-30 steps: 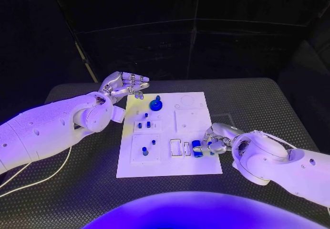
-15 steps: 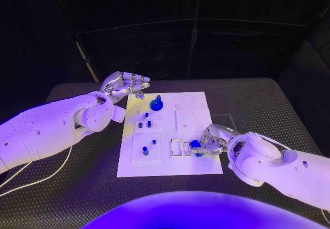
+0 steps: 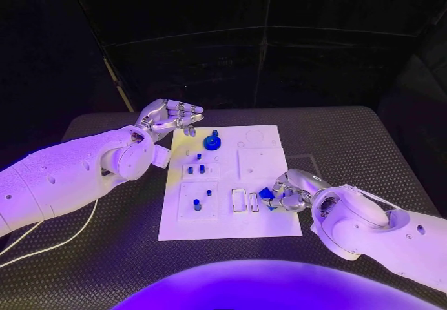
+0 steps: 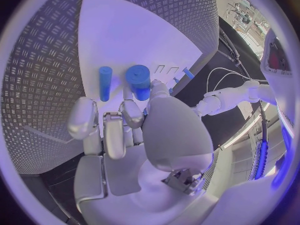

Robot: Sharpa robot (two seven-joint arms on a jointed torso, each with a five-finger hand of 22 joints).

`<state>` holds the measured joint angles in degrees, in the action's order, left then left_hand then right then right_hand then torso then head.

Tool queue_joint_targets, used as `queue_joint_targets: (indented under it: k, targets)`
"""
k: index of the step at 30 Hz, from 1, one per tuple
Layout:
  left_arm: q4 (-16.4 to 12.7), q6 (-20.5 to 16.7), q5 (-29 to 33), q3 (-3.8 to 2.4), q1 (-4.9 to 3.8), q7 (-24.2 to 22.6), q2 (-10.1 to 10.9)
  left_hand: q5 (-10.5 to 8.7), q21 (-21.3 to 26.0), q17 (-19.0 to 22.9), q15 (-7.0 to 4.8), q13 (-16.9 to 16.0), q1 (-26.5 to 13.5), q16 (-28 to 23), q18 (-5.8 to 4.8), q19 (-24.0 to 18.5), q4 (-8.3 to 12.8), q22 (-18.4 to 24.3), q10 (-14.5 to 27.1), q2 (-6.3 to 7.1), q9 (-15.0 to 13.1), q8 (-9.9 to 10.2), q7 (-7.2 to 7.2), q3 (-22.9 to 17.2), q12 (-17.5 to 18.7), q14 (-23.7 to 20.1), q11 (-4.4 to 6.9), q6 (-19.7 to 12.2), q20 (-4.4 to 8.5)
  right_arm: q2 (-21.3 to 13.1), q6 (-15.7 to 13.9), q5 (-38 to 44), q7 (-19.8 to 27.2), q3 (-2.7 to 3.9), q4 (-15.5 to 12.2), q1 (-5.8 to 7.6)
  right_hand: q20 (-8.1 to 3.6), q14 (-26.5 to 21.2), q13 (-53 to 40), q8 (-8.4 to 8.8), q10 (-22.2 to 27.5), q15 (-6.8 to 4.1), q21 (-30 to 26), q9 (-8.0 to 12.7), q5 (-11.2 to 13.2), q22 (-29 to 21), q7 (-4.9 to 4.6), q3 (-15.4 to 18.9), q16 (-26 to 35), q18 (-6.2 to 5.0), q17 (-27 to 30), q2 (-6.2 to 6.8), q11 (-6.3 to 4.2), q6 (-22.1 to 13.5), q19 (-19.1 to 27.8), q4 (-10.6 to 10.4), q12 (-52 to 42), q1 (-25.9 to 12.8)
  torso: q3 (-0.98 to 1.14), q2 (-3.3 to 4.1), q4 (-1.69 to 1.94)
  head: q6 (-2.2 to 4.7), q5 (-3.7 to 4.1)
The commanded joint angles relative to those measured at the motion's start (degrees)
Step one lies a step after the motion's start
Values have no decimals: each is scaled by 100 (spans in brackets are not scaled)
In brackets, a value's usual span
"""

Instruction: Assemble the parts on the task board

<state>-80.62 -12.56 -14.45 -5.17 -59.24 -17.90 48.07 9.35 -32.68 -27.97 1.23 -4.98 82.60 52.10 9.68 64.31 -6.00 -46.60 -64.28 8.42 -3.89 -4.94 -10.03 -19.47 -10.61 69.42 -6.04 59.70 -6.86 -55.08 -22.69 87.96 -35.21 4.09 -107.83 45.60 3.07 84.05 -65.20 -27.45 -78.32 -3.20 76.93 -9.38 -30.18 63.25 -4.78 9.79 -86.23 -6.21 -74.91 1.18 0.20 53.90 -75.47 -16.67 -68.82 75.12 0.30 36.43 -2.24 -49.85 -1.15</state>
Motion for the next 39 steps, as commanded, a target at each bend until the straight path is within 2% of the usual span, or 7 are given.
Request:
queue_joint_targets:
  k: [1,8,15,18,24,30,39]
  targets:
    - [-20,52,22,-5,12,-36,-1,-37,34,10,-1,-1,-8,-32,76,-31,11,10,46,-40,-1,-20,5,13,-27,-26,0,-7,-18,0,-672,-213,367,6,-95,9,-17,432,-27,-21,-47,-36,21,-16,-78,23,7,-14,-35,89,-614,-35,-4,67,-41,18,-43,55,-5,-5,0,14,-12]
    - [-28,51,22,-6,44,-54,-9,-35,36,11,-1,-1,-5,-33,77,-31,12,11,47,-46,-1,-22,6,10,-30,-26,1,-6,-18,111,-844,-356,554,7,-105,9,-20,438,-53,-23,-63,-39,29,-18,-122,37,11,-6,-48,92,-646,-49,-8,87,-48,9,-55,47,-11,12,9,35,-5]
    - [-39,51,22,-6,51,-55,-3,-34,38,12,-2,-1,-2,-33,77,-31,14,12,48,-49,-1,-23,6,8,-33,-27,2,-6,-18,373,-632,-498,545,8,35,10,-25,438,-82,-29,-84,-44,34,-27,-128,44,22,43,-52,92,-653,-80,-14,135,-50,-6,-60,-50,-16,18,25,14,-19]
    - [-43,56,22,-6,51,-56,-2,-34,38,12,-2,-1,-2,-33,77,-31,14,12,48,-49,-1,-23,6,8,-33,-27,2,-6,-18,471,-483,-516,484,9,101,11,-27,438,-91,-28,-92,-47,35,-35,-70,45,28,101,-52,92,-654,-96,-18,157,-48,-7,-52,-164,-12,13,15,2,-46]
    - [-52,60,22,-6,52,-58,1,-34,38,12,-2,-1,-2,-33,77,-31,14,12,48,-49,-1,-23,6,8,-33,-27,2,-6,-18,633,-234,-530,367,10,219,12,-48,439,-141,-68,-129,-74,42,-98,481,58,76,258,-57,93,-669,-121,-54,271,-48,-1,-50,-379,-20,9,13,-15,-69]
    - [-50,66,22,-6,52,-58,-5,-34,38,12,-2,-1,-2,-33,77,-31,14,12,48,-49,-1,-23,6,8,-33,-27,2,-6,-18,728,-151,-534,311,12,278,12,-74,445,-201,-99,-170,-102,41,-181,892,61,117,403,-69,92,-703,-162,-85,360,-45,-8,-57,-593,-9,9,8,-15,-94]
    - [-45,66,22,-6,52,-51,-5,-34,38,12,-2,-1,-2,-33,77,-31,14,12,48,-49,-1,-23,6,8,-33,-27,2,-6,-18,764,-121,-535,281,12,303,13,-92,445,-239,-108,-191,-117,38,-267,1280,62,135,517,-67,93,-704,-157,-102,388,-43,-8,-38,-780,-9,8,1,-15,-106]
